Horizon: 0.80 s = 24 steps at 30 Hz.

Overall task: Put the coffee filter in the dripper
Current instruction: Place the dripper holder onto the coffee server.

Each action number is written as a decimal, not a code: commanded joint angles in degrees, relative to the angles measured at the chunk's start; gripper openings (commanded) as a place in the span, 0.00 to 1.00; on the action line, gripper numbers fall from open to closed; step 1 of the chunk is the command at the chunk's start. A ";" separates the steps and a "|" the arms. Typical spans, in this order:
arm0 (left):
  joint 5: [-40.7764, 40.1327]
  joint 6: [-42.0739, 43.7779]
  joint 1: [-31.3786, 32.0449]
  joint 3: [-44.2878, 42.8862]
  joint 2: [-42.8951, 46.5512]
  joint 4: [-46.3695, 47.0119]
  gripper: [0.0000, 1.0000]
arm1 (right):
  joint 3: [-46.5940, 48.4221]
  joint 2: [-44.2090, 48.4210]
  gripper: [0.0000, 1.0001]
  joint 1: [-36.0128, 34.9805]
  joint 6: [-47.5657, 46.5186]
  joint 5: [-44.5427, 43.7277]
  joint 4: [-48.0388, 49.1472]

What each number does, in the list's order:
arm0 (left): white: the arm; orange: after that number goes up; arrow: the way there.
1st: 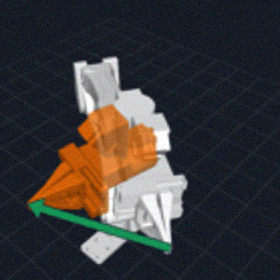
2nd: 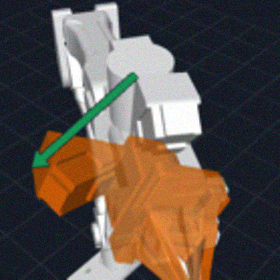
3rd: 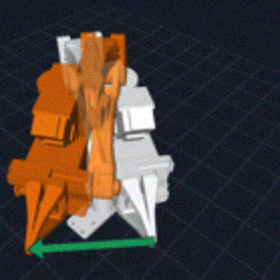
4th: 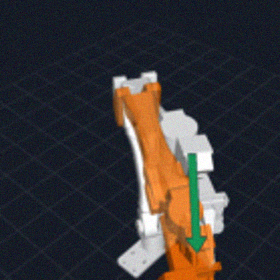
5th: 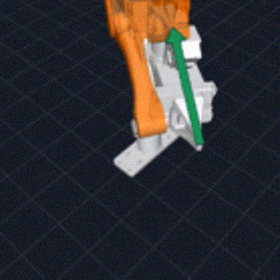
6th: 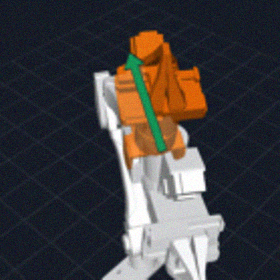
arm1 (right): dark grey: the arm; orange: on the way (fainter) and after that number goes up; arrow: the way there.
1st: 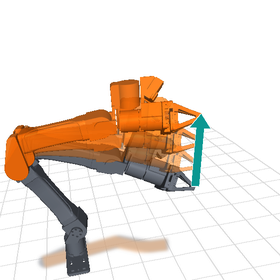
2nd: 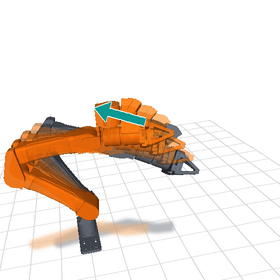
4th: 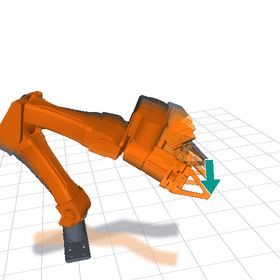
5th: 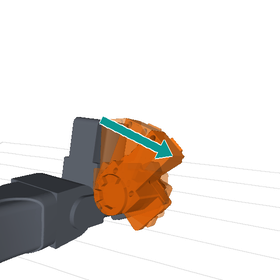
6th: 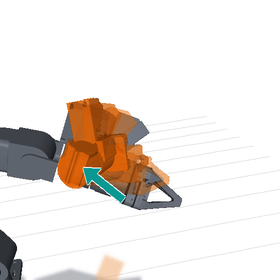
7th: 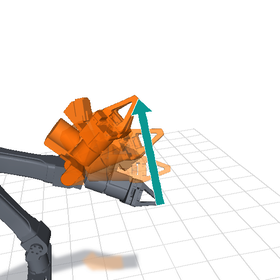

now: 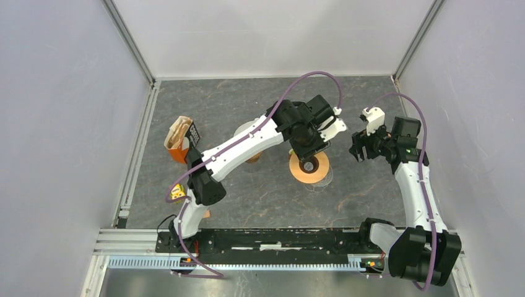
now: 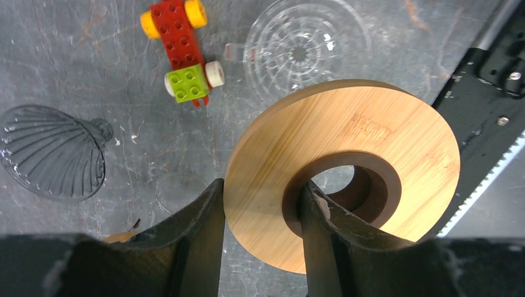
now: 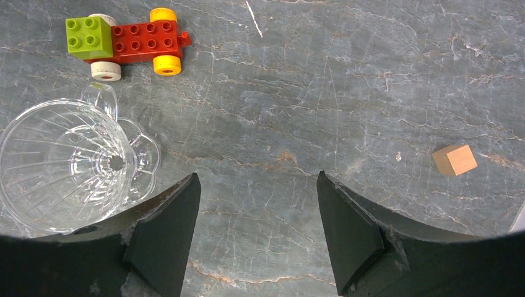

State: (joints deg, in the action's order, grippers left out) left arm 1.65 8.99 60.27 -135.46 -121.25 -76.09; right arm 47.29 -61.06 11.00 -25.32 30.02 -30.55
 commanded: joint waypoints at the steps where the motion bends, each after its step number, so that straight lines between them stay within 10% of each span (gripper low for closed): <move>1: 1.34 -3.60 -1.78 5.61 5.07 10.75 0.09 | -0.27 1.11 0.76 0.29 0.45 1.62 1.68; 24: 5.95 -4.96 -1.76 2.24 -7.46 13.72 0.10 | -1.83 3.49 0.76 0.28 -0.17 -2.35 1.73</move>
State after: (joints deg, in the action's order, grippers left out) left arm 4.69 6.98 58.35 -129.67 -128.77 -65.21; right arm 45.87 -59.07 11.00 -25.32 29.26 -30.41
